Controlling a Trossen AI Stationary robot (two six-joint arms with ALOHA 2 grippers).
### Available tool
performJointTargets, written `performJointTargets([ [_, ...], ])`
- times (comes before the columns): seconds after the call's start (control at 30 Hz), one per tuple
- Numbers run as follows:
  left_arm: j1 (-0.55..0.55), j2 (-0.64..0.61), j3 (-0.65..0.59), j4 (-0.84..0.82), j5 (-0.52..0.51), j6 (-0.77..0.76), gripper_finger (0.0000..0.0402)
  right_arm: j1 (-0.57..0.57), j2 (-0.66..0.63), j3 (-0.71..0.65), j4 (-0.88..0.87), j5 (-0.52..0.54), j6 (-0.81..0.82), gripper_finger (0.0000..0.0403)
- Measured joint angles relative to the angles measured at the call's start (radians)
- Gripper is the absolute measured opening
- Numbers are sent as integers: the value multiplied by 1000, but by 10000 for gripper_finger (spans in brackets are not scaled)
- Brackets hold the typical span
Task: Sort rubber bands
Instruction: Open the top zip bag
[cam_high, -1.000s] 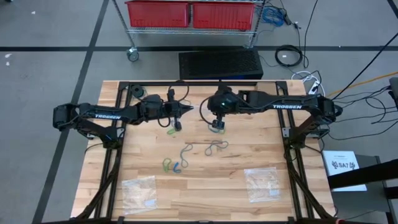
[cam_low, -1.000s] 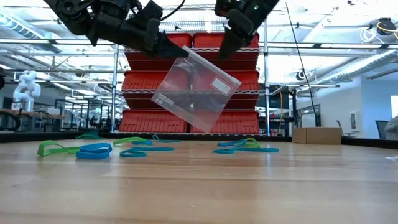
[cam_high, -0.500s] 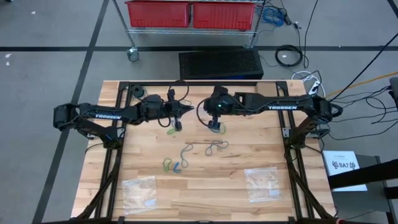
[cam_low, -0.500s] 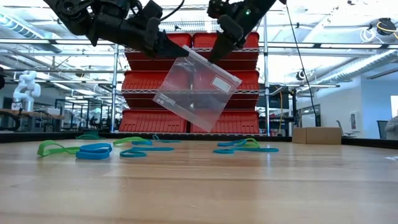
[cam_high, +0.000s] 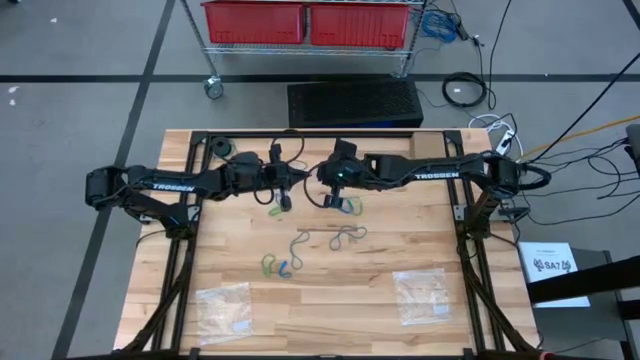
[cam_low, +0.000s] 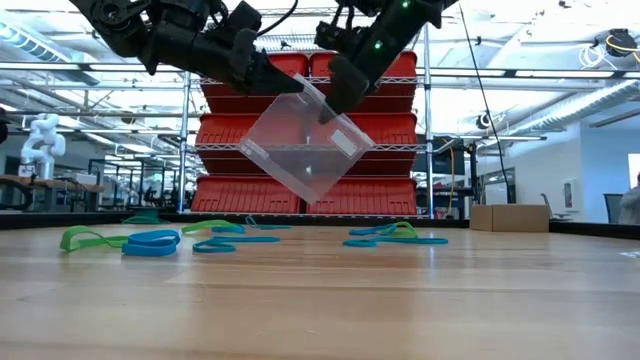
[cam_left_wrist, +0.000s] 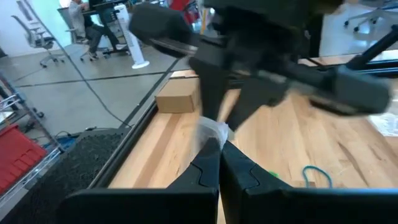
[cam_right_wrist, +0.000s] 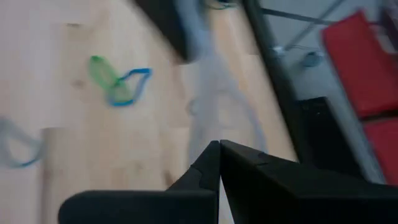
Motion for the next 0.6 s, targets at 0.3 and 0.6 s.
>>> performJointTargets([
  [0.3, -1, 0, 0, -10, 7, -1, 0, -6, -4, 0, 79, -174, 27, 0],
  [0.6, -1, 0, 0, -14, 3, -23, 0, -7, 33, -3, 55, -213, 86, 0],
])
